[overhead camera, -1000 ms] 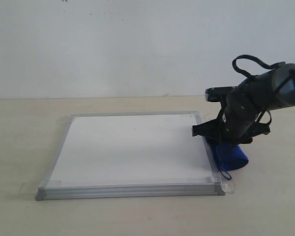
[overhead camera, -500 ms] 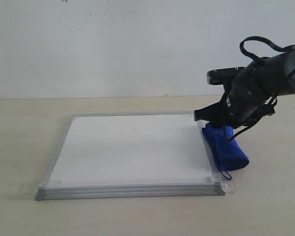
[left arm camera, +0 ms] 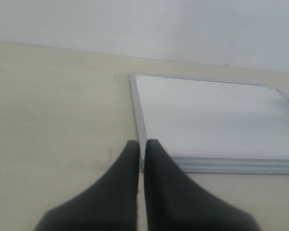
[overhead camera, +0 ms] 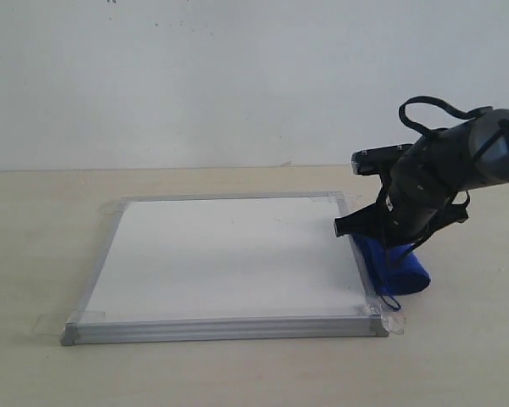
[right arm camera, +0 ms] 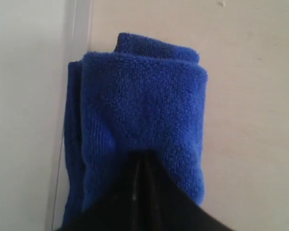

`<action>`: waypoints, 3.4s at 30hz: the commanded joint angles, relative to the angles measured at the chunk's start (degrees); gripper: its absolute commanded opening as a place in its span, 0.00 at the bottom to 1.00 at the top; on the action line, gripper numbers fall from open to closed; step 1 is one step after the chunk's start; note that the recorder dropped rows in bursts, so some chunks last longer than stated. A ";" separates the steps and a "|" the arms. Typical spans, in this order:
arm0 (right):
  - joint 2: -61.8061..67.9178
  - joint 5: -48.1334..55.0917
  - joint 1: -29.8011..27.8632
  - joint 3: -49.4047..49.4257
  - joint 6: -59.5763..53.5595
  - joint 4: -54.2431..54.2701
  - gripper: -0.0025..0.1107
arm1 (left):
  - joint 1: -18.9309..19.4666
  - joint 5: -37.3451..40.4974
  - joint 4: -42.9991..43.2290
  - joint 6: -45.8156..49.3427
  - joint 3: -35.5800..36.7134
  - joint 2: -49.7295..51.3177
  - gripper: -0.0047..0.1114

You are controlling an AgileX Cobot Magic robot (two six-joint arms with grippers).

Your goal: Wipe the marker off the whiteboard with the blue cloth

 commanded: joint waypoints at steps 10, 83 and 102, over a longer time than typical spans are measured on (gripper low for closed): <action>-5.95 2.01 -0.10 0.31 -0.97 -0.38 0.02 | -0.12 -0.39 0.02 -0.57 0.15 -0.15 0.07; -105.58 -39.63 -3.06 68.44 7.57 3.97 0.02 | -0.12 -0.39 0.02 -0.57 0.15 -0.15 0.07; -120.02 -15.20 -3.97 74.98 -33.21 34.20 0.02 | -0.12 -0.39 0.02 -0.57 0.15 -0.15 0.07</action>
